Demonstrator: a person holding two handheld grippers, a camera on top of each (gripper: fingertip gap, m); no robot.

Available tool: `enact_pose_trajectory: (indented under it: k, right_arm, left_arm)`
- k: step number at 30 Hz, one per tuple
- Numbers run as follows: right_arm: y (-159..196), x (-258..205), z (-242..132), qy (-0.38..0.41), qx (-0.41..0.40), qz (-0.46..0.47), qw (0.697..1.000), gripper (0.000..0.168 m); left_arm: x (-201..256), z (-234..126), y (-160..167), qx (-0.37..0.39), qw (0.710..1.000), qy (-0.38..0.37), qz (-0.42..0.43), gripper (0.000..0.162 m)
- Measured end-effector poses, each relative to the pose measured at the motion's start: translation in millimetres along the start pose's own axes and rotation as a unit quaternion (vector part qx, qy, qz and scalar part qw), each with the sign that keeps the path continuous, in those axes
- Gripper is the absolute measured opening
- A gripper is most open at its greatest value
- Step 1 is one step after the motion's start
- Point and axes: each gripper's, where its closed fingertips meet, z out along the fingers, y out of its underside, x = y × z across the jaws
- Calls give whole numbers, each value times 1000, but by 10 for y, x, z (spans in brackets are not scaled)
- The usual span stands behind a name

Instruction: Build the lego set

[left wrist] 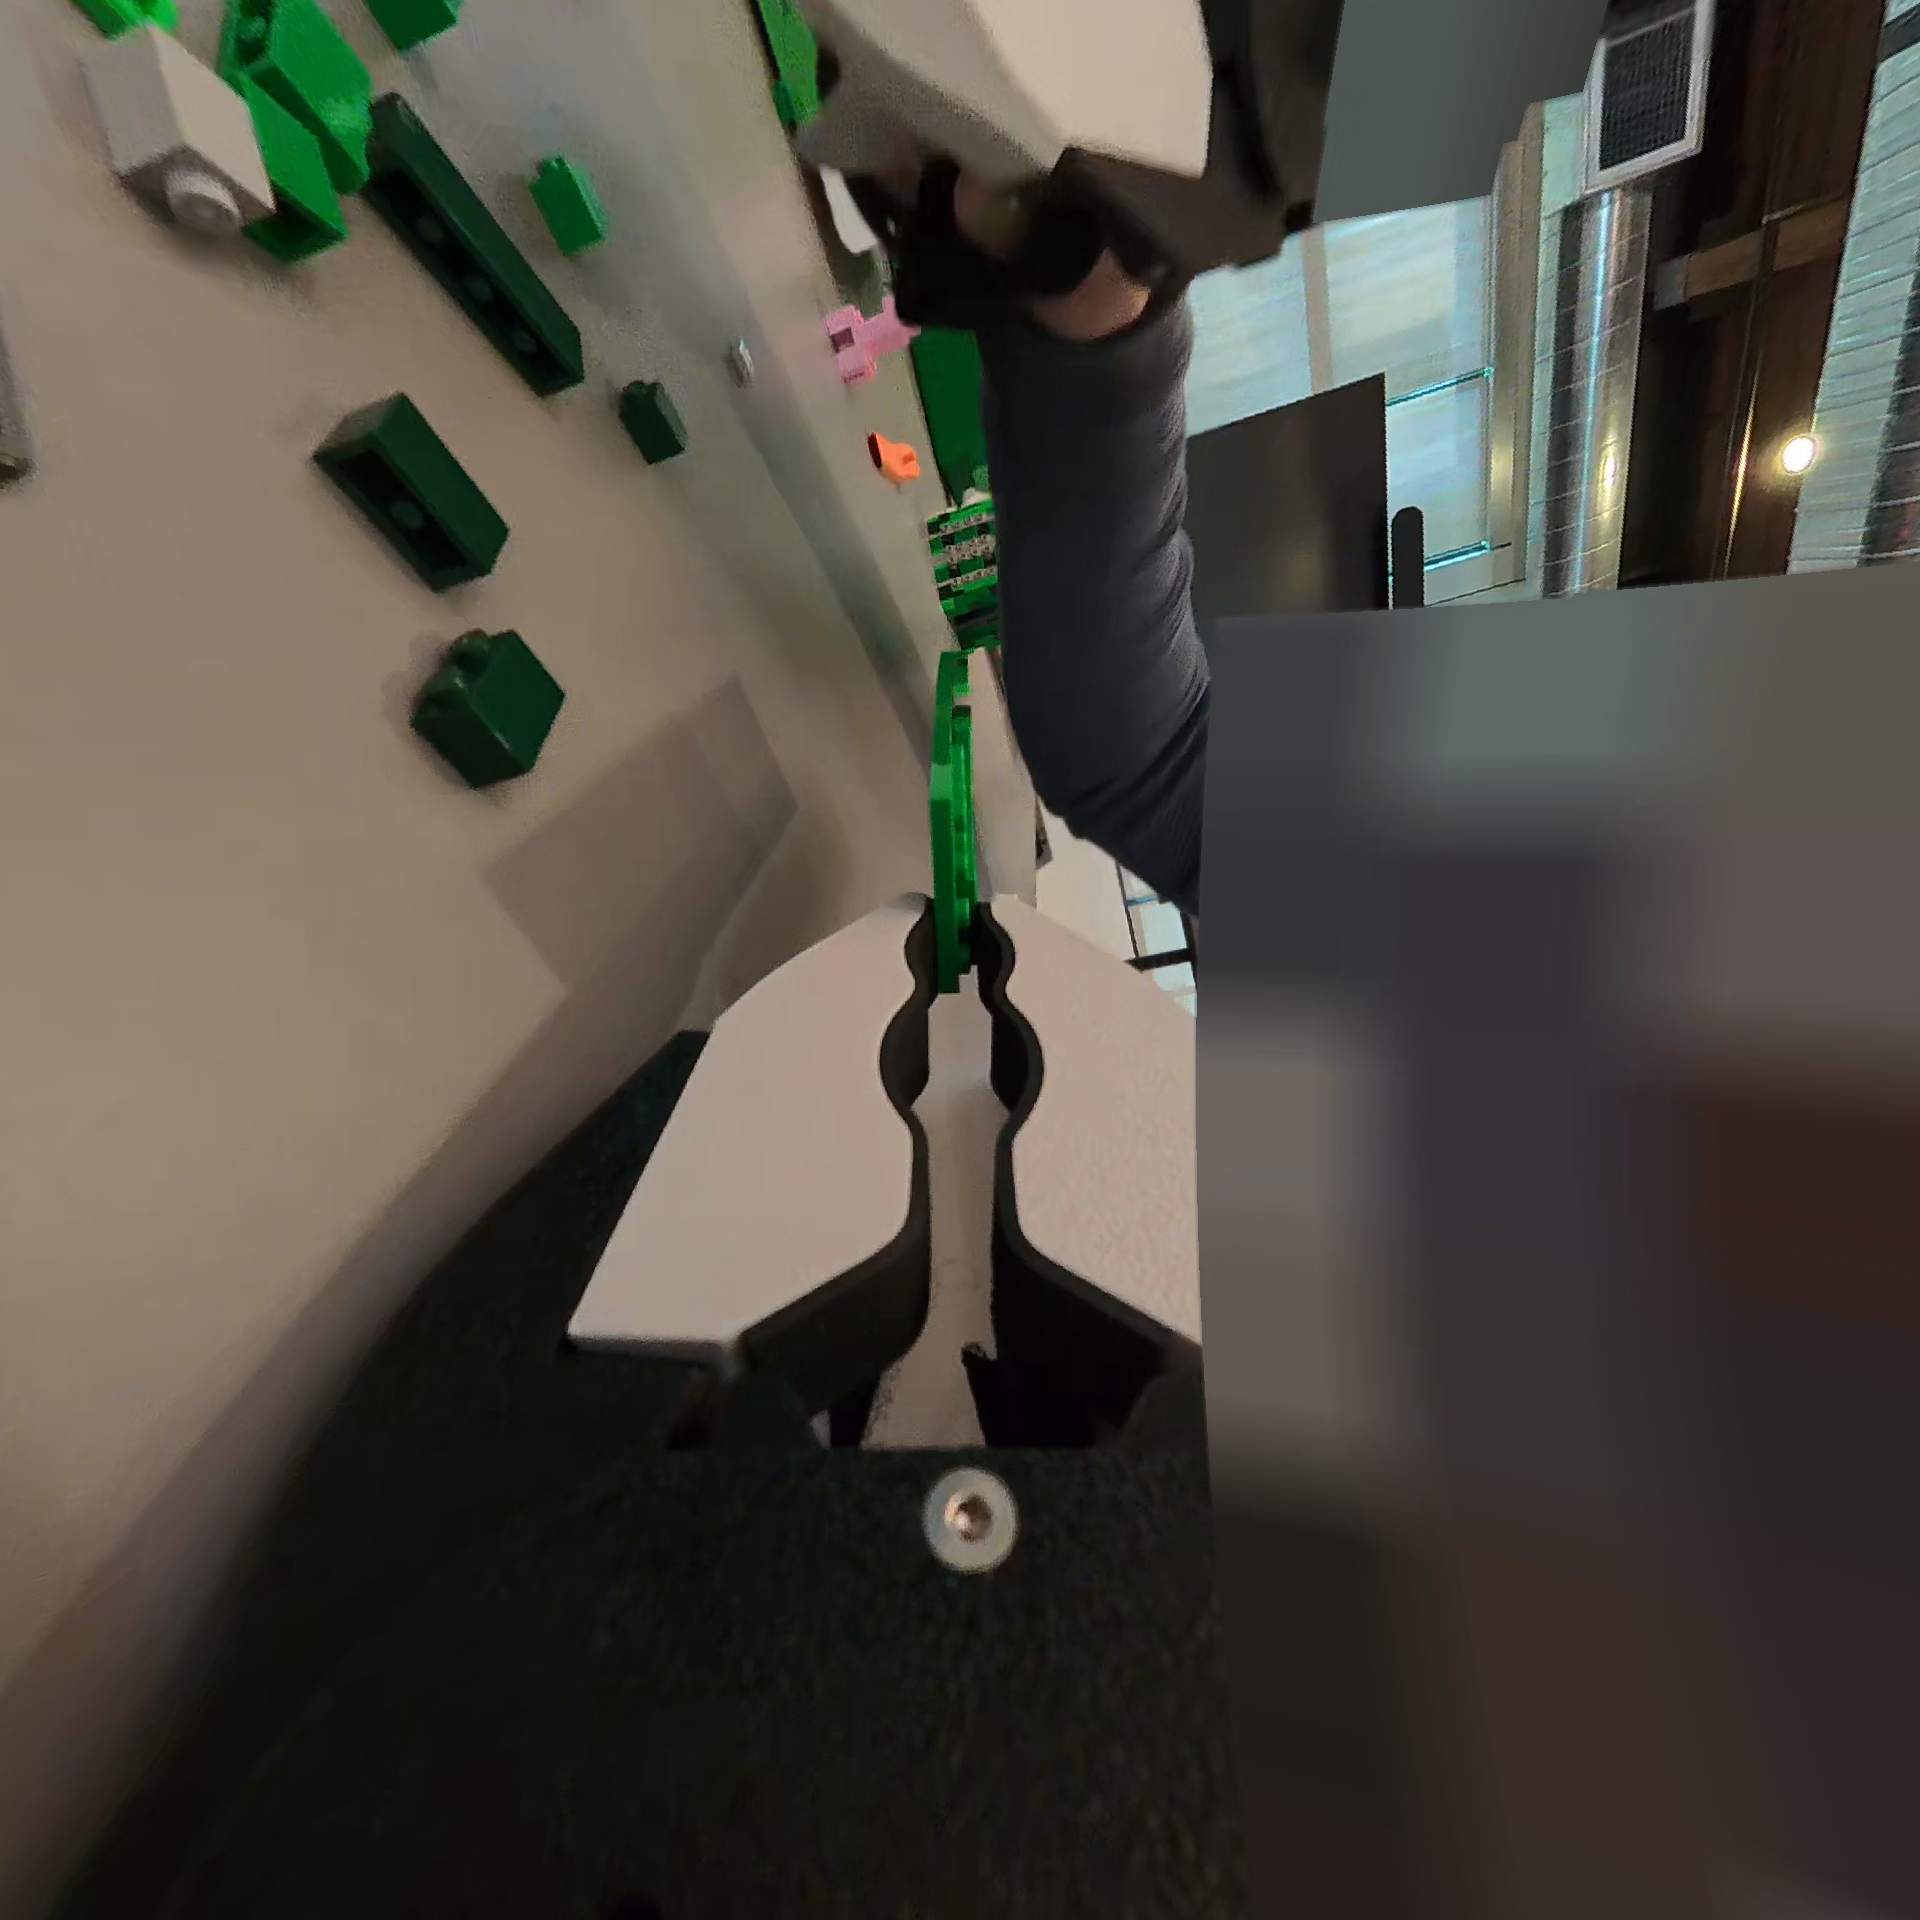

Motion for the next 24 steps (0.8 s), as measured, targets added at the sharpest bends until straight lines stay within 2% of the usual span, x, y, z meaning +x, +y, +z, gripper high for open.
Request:
enact_pose_trajectory:
  k: [4, 10, 13, 15, 20, 24]
  right_arm:
    - [-168, 2, 282, -31, -48, 19, 998, 11]
    - [-335, 53, 650, -50, -85, -26, 995, 10]
    - [-413, -51, 774, -82, -85, -7, 993, 4]
    - [-430, -154, 909, -94, -108, 22, 989, 6]
    - [-405, -257, 1194, -60, -167, 32, 984, 14]
    - [-425, -253, 1270, -35, -193, 20, 980, 18]
  left_arm:
    - [4, 6, 11, -4, 1000, 3, -2, 6]
    - [11, 0, 8, -3, 1000, 9, -5, 6]
    - [10, 5, 11, -5, 1000, 7, -4, 6]
    - [11, 6, 15, -5, 1000, 8, -4, 6]
    - [13, 6, 15, -6, 1000, 9, -4, 6]
    - [13, 6, 16, -6, 1000, 9, -3, 6]
